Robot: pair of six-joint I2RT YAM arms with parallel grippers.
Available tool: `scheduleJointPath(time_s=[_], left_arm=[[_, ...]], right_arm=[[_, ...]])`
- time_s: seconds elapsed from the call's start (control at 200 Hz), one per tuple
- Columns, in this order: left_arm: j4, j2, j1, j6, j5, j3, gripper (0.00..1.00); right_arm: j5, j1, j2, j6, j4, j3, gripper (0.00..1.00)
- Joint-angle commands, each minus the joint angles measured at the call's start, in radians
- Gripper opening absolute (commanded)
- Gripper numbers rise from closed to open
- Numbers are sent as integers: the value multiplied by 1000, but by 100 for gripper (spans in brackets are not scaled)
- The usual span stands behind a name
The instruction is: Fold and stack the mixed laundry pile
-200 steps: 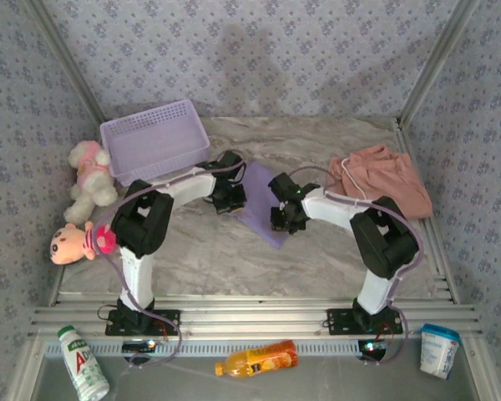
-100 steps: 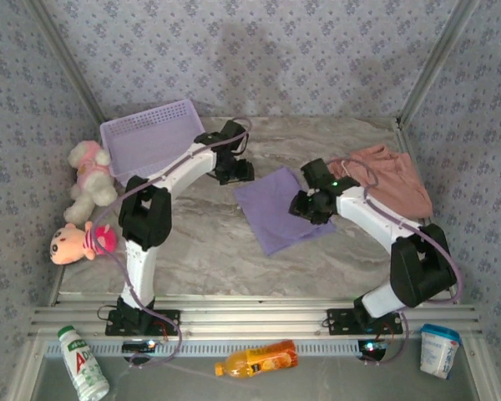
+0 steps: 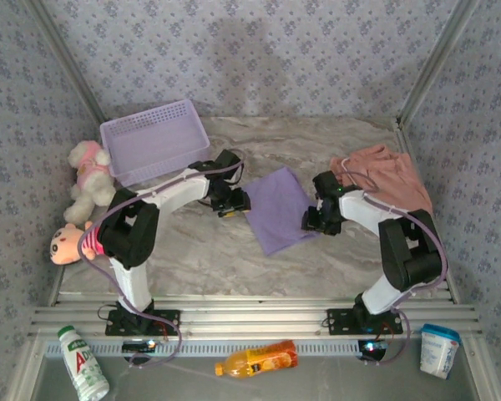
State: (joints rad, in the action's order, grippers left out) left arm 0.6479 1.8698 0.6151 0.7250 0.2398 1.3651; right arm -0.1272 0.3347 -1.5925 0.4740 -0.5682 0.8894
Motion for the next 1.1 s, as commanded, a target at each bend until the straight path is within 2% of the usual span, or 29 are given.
scheduleJointPath(time_s=[0.0,0.085,0.19,0.335,0.49,0.72,0.919,1.024,1.094], left_arm=[[-23,10,-6,18,-12,16,48],[-7,32,-14,-1,-39,44,48],[16,60,-39,-27,-61,92,45],[24,97,-73,-68,-67,166,19],[67,161,-78,-101,-77,257,3],[81,258,-77,-85,-82,308,3],[98,306,-78,-79,-88,307,3],[108,323,-78,-81,-97,305,2],[116,334,-77,-82,-99,307,2]], right_arm=[[-62,53,19,20,47,-13,51],[-71,102,66,51,44,-22,51],[-83,103,128,94,17,-49,51],[-72,8,201,89,7,-94,52],[-70,-24,172,42,33,-72,52],[-58,4,40,77,93,-42,49],[-50,19,21,72,64,24,22],[-50,19,67,66,5,38,14],[-44,17,98,70,-49,40,15]])
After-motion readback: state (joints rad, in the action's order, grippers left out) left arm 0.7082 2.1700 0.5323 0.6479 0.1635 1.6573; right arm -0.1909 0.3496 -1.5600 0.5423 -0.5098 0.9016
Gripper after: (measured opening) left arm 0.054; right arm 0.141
